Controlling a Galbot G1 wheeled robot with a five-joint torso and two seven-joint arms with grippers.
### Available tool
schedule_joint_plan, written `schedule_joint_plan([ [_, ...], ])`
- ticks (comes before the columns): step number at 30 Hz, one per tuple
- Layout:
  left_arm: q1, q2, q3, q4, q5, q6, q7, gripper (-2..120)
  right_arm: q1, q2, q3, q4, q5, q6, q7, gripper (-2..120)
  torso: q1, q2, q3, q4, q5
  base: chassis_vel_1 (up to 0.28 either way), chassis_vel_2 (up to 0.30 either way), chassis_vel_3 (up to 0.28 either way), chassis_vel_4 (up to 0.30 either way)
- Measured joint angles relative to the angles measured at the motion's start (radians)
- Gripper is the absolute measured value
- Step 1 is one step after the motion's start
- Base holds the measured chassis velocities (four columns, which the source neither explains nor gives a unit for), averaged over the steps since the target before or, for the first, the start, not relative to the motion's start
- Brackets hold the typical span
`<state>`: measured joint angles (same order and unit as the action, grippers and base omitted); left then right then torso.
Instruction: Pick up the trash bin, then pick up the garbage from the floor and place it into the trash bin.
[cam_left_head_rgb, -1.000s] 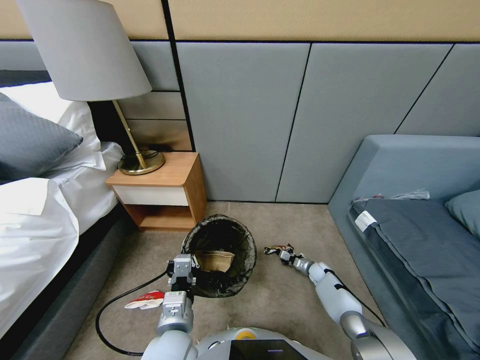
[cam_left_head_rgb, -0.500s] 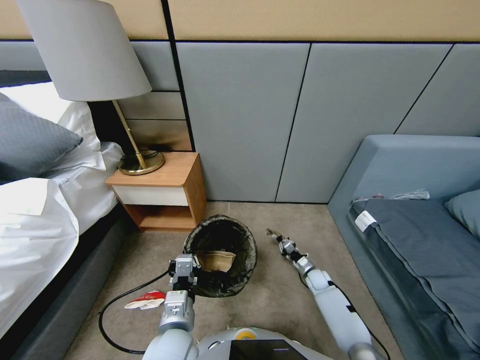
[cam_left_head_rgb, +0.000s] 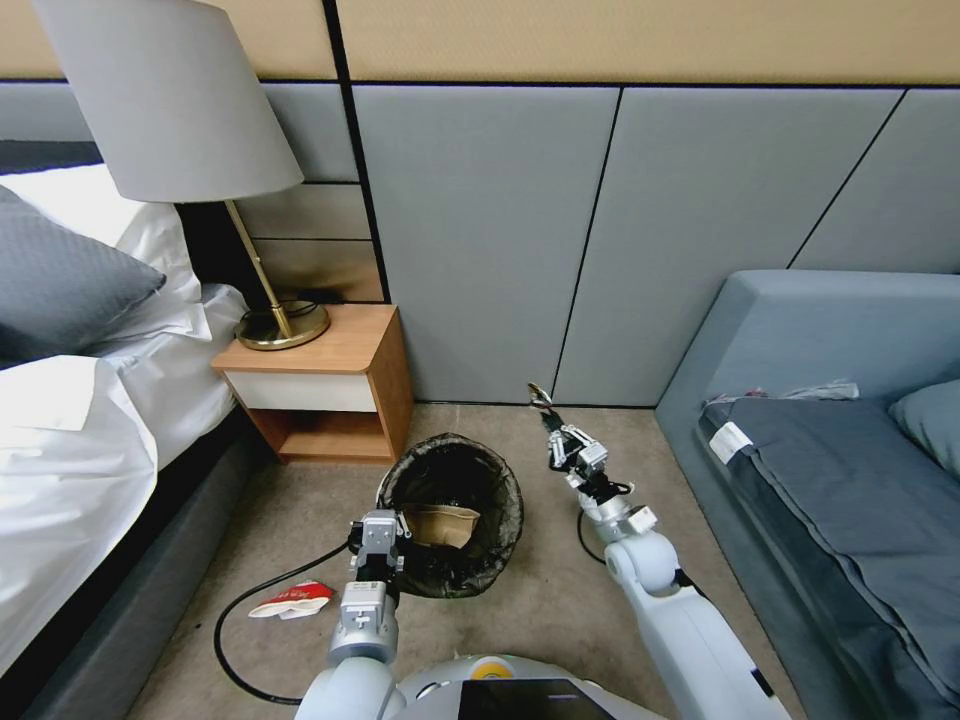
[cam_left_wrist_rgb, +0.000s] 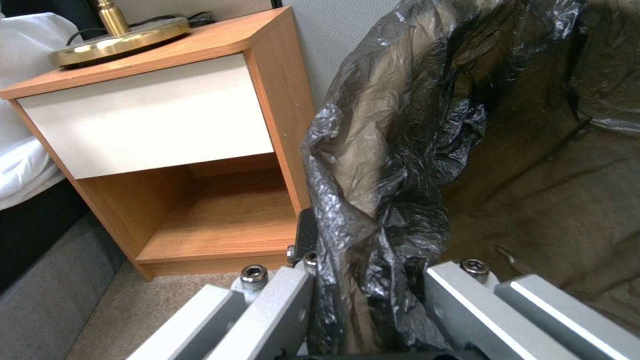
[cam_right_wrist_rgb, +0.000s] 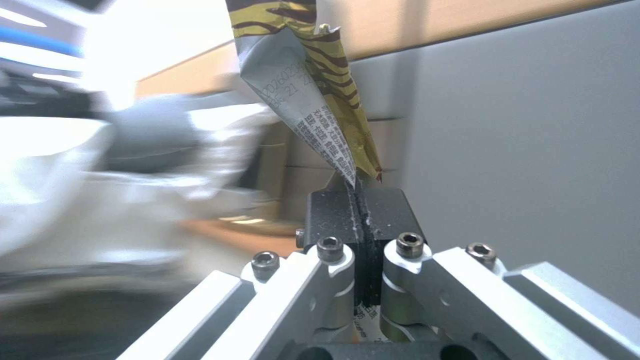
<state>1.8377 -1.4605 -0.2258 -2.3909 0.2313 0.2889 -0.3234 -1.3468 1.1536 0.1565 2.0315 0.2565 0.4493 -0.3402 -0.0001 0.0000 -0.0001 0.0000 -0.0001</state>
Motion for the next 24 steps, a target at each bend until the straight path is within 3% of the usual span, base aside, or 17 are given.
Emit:
schedule_joint_plan([
  [4,0.000,-0.003,0.004,0.000,0.006,0.000,0.001,0,-0.021,-0.045,-0.100,-0.004,-0.022,-0.003,-0.005,0,0.000,0.000,0.000,0.0000,0.0002,0.000,0.000,0.000,0.000],
  [12,0.000,-0.008,0.010,0.000,0.014,0.000,0.002,0,-0.042,-0.085,-0.194,-0.092,-0.101,0.020,-0.013,0,0.000,0.000,0.000,0.0001,0.0002,0.000,0.000,0.000,0.000],
  [24,-0.003,-0.008,0.012,-0.004,0.013,0.000,0.003,0,-0.057,-0.057,-0.184,-0.176,-0.130,0.058,-0.037,0,0.000,0.000,0.000,0.0000,0.0002,0.000,0.000,0.000,0.000],
])
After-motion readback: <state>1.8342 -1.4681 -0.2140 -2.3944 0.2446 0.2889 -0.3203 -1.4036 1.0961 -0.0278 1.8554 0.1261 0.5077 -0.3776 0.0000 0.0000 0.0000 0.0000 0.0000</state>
